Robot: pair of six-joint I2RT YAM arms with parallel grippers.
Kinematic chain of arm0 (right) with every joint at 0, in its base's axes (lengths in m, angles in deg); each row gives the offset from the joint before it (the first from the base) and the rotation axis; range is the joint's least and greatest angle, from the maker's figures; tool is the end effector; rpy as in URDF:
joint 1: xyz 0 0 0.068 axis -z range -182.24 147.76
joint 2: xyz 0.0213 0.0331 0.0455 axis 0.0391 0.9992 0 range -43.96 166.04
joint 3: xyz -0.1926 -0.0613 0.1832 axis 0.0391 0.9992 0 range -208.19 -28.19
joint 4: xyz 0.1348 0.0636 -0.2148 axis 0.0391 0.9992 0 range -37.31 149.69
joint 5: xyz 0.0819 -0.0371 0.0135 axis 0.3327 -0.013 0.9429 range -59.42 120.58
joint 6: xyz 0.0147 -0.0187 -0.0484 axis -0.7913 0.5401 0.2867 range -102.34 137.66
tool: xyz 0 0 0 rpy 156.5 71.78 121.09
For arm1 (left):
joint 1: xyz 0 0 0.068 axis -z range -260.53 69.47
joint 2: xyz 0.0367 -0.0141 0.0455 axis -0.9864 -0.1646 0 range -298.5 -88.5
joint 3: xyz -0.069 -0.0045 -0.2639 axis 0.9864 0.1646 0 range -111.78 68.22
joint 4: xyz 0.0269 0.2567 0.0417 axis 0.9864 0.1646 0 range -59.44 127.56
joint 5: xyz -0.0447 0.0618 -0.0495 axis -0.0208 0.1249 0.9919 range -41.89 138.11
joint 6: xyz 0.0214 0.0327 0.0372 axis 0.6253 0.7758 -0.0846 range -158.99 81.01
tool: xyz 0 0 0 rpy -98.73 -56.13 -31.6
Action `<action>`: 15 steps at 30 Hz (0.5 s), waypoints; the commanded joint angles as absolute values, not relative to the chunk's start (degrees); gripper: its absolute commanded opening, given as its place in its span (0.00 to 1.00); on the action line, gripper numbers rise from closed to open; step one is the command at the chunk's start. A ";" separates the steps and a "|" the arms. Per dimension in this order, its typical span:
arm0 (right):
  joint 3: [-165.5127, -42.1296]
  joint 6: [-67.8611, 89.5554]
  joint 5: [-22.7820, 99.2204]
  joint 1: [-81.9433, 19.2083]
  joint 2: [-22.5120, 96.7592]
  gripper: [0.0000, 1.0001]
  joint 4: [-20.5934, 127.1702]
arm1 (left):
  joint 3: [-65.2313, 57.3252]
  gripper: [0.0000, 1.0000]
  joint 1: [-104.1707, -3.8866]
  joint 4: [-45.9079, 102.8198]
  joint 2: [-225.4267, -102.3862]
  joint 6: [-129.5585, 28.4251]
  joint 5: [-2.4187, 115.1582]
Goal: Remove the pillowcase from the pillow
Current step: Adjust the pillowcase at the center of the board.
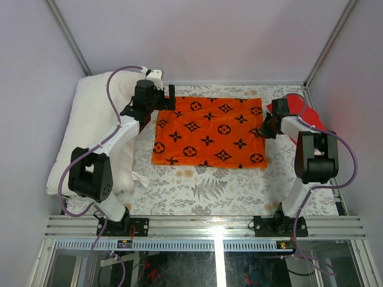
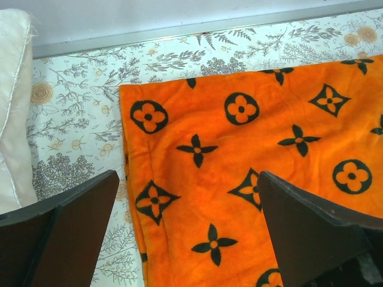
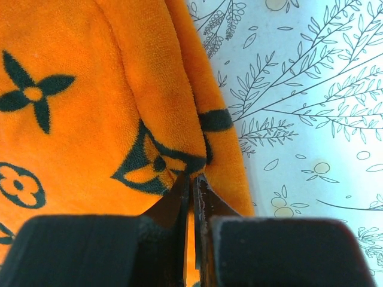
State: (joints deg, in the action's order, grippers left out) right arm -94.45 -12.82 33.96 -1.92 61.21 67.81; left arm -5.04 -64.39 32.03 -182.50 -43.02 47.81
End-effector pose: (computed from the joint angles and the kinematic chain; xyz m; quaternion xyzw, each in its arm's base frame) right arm 0.3817 0.0000 0.1724 0.2437 0.9190 0.1074 0.2908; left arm 0.3749 -0.1083 0.3047 0.0861 0.8256 -0.0955 0.5494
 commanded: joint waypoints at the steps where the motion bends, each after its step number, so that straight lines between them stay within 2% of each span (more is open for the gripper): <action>1: -96.63 -12.92 30.35 -1.88 60.01 0.05 69.09 | -5.75 1.00 -64.27 32.25 -181.89 -42.28 46.46; 3: -96.69 -12.80 30.57 -1.84 59.78 0.10 69.04 | -5.94 1.00 -64.27 32.39 -181.97 -42.26 46.54; 15: -96.61 -13.29 38.11 -1.88 57.63 0.31 66.70 | -5.91 1.00 -64.33 32.87 -181.94 -41.89 46.09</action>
